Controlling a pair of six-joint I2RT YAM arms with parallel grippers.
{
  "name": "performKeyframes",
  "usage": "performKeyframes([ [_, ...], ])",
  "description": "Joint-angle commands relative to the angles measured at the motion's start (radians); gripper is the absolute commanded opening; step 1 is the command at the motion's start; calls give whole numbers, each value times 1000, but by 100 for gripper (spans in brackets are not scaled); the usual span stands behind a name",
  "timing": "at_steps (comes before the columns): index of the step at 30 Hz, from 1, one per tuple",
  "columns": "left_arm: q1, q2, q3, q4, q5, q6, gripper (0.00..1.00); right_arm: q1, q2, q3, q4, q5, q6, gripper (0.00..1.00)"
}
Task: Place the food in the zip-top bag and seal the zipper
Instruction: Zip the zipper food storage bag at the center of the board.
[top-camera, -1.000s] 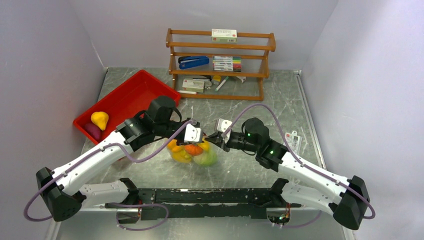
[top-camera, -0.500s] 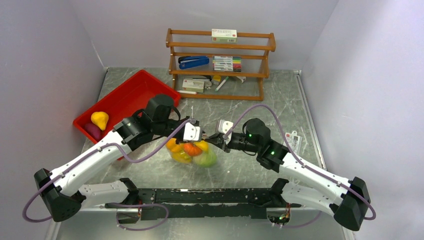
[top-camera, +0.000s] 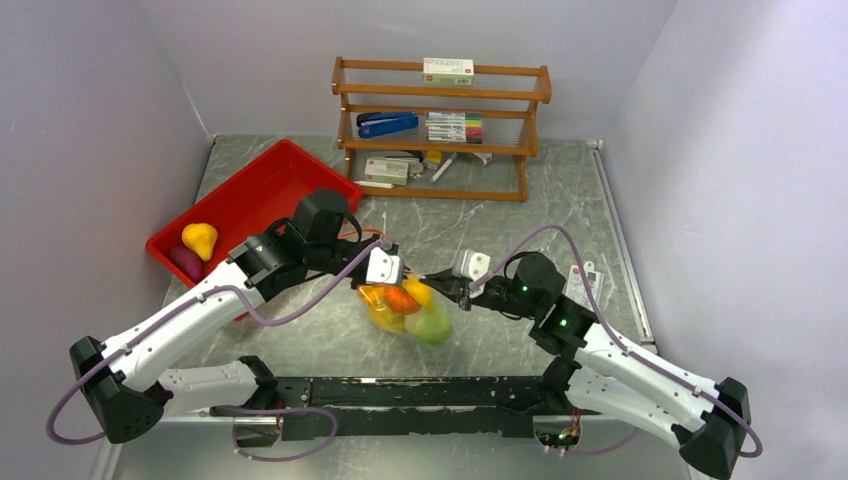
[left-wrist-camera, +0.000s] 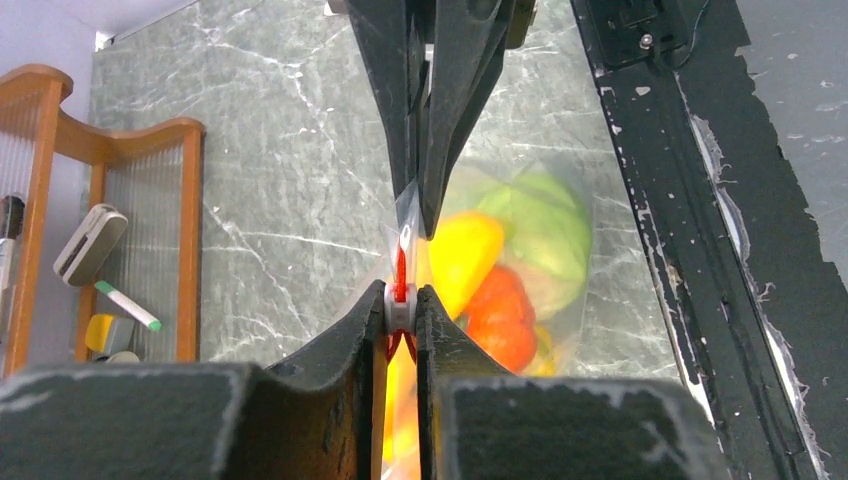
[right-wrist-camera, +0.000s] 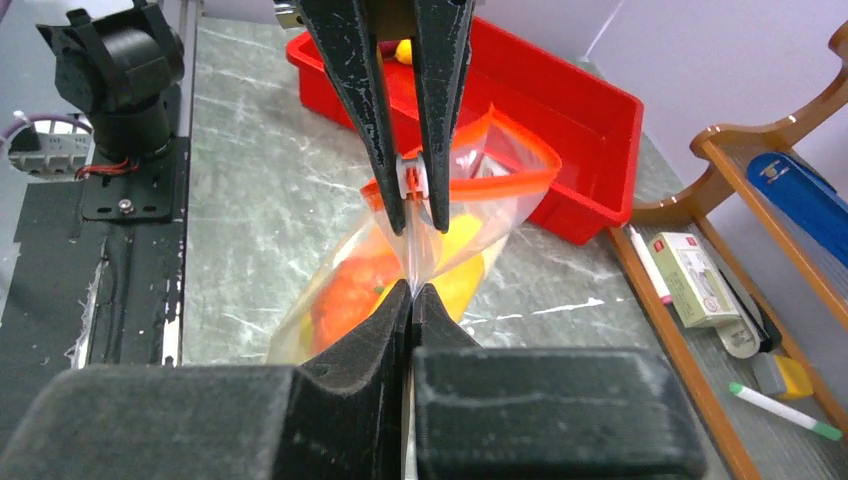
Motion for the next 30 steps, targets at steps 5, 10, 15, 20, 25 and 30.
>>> performKeyframes([
  [5,50,7,-7,-37,22,20,7,-2,-15,-14,5,-5,26,0],
  [10,48,34,35,-33,77,13,7,1,35,72,-65,-36,24,29],
  [15,49,59,52,-35,91,16,7,14,77,131,-97,-22,8,30],
  [20,49,61,47,-20,103,11,7,22,136,160,-100,23,5,31],
  [25,48,62,48,-19,101,11,7,27,177,182,-114,72,-11,0],
  [30,50,49,9,-72,30,14,7,27,87,157,-127,99,-32,0],
])
